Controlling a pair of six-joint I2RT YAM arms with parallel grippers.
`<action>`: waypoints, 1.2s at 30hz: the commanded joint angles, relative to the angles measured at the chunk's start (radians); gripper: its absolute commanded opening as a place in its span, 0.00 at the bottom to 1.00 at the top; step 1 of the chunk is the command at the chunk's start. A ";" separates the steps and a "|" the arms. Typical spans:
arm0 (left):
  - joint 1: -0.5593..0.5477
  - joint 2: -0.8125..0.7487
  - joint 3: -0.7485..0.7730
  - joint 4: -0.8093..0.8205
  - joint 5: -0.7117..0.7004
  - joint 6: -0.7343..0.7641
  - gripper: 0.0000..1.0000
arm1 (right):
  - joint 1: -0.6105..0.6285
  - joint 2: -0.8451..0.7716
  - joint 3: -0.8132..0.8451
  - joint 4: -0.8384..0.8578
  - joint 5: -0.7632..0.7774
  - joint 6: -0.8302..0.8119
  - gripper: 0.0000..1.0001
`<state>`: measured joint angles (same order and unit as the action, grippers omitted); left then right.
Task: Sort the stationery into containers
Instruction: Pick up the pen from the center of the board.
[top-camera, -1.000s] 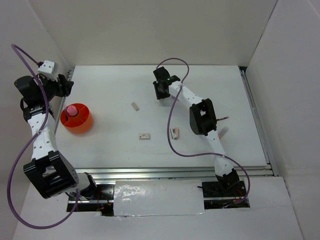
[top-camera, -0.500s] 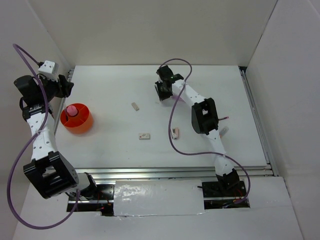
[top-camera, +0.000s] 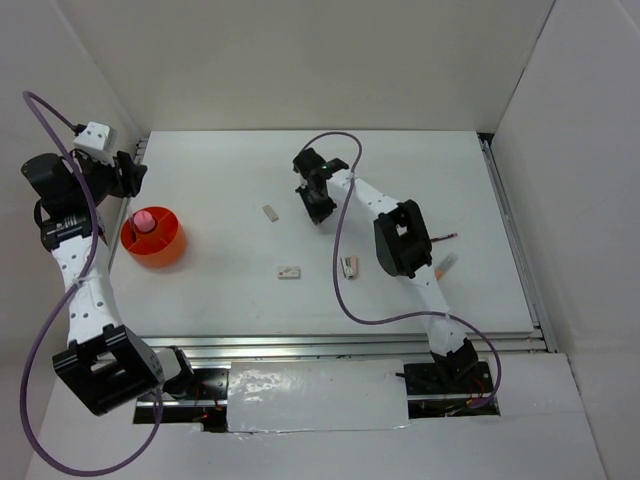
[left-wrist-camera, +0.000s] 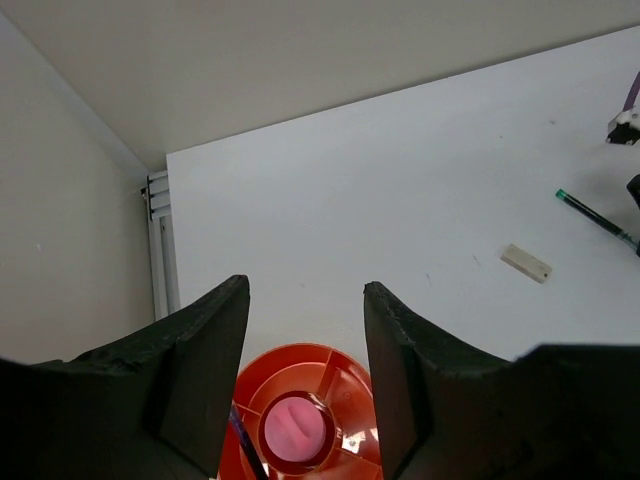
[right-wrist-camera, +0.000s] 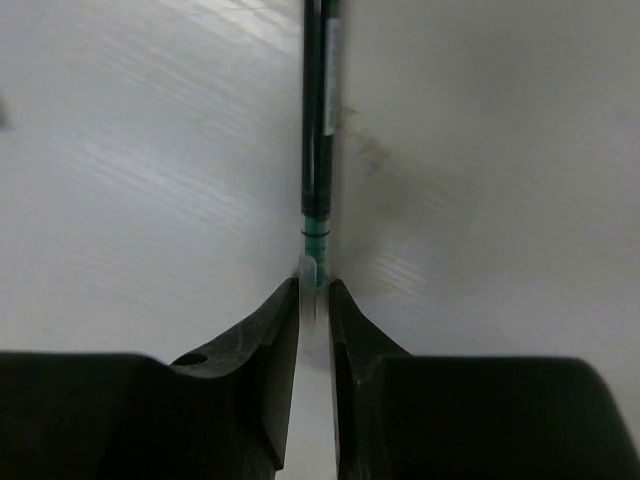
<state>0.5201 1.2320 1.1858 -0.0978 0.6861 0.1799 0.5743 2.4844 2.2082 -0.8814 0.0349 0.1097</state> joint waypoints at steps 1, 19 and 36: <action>-0.002 -0.063 0.020 0.007 0.038 0.033 0.62 | 0.029 -0.002 -0.032 -0.114 0.037 -0.016 0.23; -0.169 -0.239 -0.069 -0.310 0.369 0.495 0.58 | -0.002 -0.426 -0.473 0.065 -0.467 -0.028 0.00; -0.879 -0.423 -0.362 -0.453 0.046 1.076 0.48 | -0.011 -0.594 -0.757 0.208 -1.249 0.156 0.00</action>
<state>-0.2756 0.8421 0.8425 -0.5720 0.7876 1.1282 0.5621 1.9450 1.4818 -0.7765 -1.0039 0.1772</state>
